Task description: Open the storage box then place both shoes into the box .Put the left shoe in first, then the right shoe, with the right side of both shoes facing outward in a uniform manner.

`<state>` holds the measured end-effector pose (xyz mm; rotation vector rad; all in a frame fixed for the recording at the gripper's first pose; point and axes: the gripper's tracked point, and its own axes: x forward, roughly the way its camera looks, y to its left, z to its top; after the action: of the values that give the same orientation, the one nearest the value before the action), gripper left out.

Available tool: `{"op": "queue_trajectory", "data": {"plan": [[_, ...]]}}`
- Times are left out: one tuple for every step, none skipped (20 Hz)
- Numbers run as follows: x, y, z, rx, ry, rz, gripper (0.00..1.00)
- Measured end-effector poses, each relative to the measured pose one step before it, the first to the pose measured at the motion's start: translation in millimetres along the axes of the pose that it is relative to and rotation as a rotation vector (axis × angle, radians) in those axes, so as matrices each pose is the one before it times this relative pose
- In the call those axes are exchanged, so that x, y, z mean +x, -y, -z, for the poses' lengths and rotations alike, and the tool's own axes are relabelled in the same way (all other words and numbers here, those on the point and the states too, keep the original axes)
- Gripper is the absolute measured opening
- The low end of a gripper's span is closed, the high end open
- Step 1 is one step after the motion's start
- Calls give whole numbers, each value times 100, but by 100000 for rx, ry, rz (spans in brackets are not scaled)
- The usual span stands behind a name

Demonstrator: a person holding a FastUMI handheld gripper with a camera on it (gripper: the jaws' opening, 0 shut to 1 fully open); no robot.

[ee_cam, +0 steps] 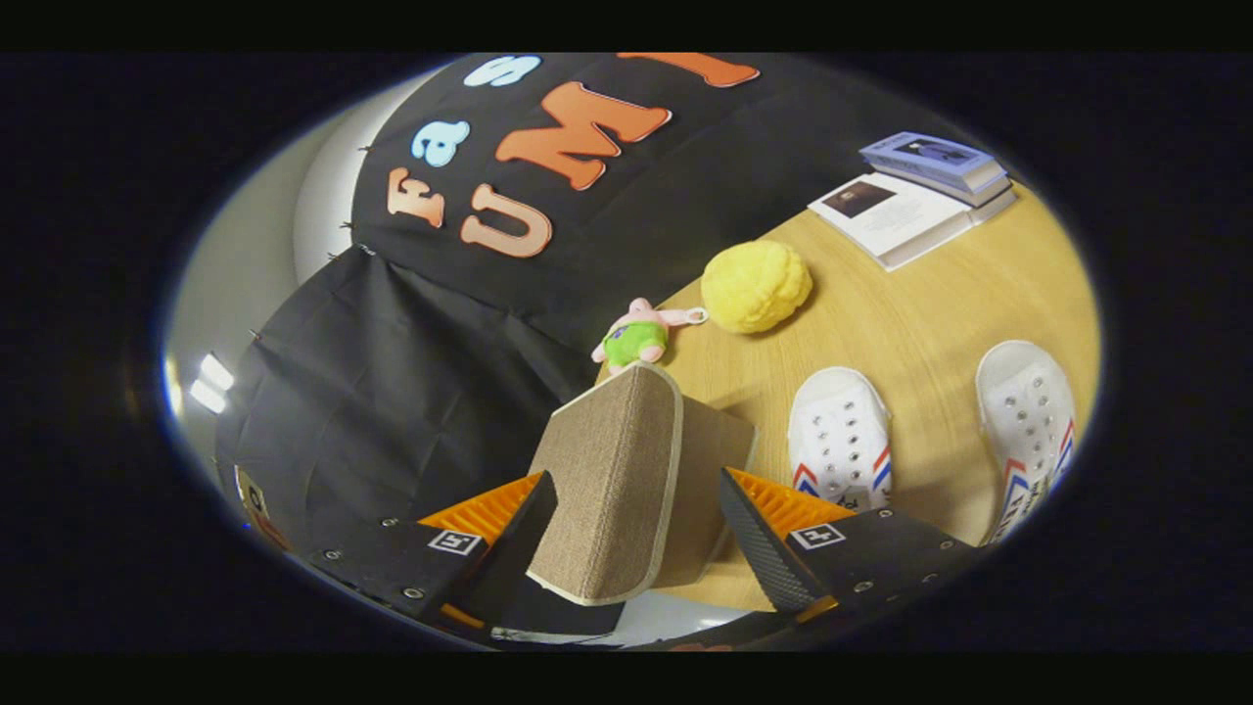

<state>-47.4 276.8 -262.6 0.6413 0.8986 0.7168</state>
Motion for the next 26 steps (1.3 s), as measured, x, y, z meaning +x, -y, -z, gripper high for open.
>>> {"op": "queue_trajectory", "data": {"plan": [[807, -77, 625, 2434, -2466, -1701, 98], [661, 14, 465, 2540, -1949, -1601, 98], [671, -75, 402, 2305, -1520, -1337, 98], [524, -38, 352, 2134, -1370, -995, 98], [518, -47, 307, 1790, -1575, -864, 98], [493, -21, 259, 936, -1347, -758, 98], [513, 95, 246, 422, -1441, -300, 98], [350, -16, 410, 394, -1355, 65, 98], [345, -179, 252, 828, -1083, -449, 98], [178, -390, 111, 1190, -471, -1551, 98], [83, -527, -8, 1442, 51, -2192, 98], [-234, -390, -36, 977, 274, -1403, 98], [-129, 47, -68, 374, 586, -93, 98], [-526, 171, -67, 569, 609, 118, 98], [-634, -123, -184, 1243, 795, -859, 98], [-686, -262, -340, 1997, 1304, -1531, 97], [-787, -354, -504, 2401, 2074, -1771, 96], [-717, -536, -629, 1889, 2729, -2022, 95], [-470, -458, -560, 1088, 2539, -1705, 95], [-295, -390, -457, 634, 2103, -976, 89], [-345, -594, -286, -13, 1880, -1106, 81], [-65, -553, -256, -507, 1757, -1234, 73], [84, -459, 56, -1090, 528, -503, 62], [255, 34, 40, -1655, 1117, 1484, 51], [228, 201, 85, -1568, 710, 1905, 42], [377, 258, 433, -1162, -690, 2062, 25]]}}
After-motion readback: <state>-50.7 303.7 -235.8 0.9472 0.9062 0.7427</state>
